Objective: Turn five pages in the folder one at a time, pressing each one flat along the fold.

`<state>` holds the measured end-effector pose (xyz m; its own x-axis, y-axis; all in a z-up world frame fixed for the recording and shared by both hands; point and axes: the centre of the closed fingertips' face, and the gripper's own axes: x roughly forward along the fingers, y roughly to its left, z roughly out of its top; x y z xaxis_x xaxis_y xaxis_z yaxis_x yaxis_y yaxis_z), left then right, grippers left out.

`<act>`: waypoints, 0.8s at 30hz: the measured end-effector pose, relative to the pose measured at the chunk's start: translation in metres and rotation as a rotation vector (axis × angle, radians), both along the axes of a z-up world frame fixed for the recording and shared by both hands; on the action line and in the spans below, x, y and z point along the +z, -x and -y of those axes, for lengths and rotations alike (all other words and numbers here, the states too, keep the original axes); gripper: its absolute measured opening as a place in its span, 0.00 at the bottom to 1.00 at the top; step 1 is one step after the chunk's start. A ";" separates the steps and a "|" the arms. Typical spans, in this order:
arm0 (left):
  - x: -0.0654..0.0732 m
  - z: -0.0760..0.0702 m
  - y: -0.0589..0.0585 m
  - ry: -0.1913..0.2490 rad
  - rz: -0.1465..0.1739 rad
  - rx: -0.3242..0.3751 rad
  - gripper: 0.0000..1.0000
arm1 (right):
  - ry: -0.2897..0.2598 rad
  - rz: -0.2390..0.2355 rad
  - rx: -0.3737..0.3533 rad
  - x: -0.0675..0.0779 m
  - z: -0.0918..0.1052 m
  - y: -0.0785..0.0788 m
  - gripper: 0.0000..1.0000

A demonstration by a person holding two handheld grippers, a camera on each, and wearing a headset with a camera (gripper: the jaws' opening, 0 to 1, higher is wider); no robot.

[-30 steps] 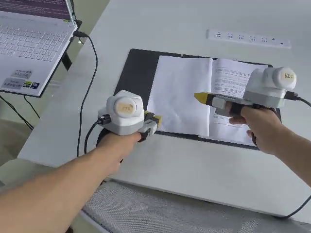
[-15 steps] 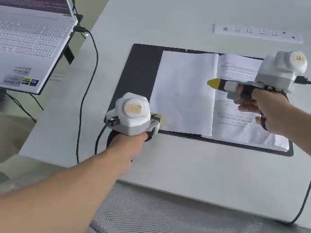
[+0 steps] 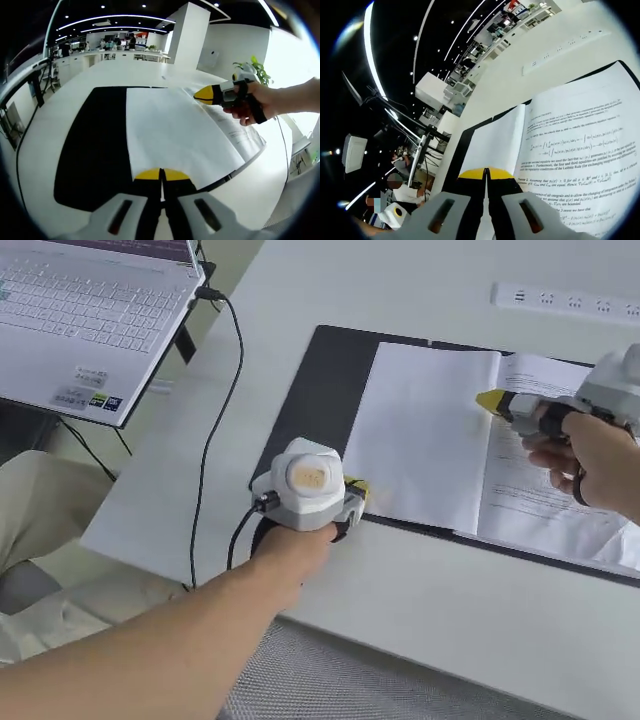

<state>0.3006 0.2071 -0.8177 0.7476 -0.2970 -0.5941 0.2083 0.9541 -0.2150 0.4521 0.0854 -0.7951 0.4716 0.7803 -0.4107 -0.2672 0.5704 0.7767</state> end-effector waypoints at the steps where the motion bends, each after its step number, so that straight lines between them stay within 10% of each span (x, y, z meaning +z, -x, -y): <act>1: -0.001 0.000 -0.001 -0.003 0.000 -0.003 0.00 | -0.002 -0.006 -0.004 -0.003 0.001 -0.002 0.00; 24: -0.003 0.001 0.001 -0.036 0.016 -0.020 0.00 | -0.077 -0.116 -0.233 -0.011 -0.001 -0.072 0.00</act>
<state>0.3001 0.2060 -0.8207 0.7511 -0.2911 -0.5926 0.2308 0.9567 -0.1774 0.5245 0.0867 -0.8056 0.5953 0.6876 -0.4159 -0.0429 0.5440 0.8380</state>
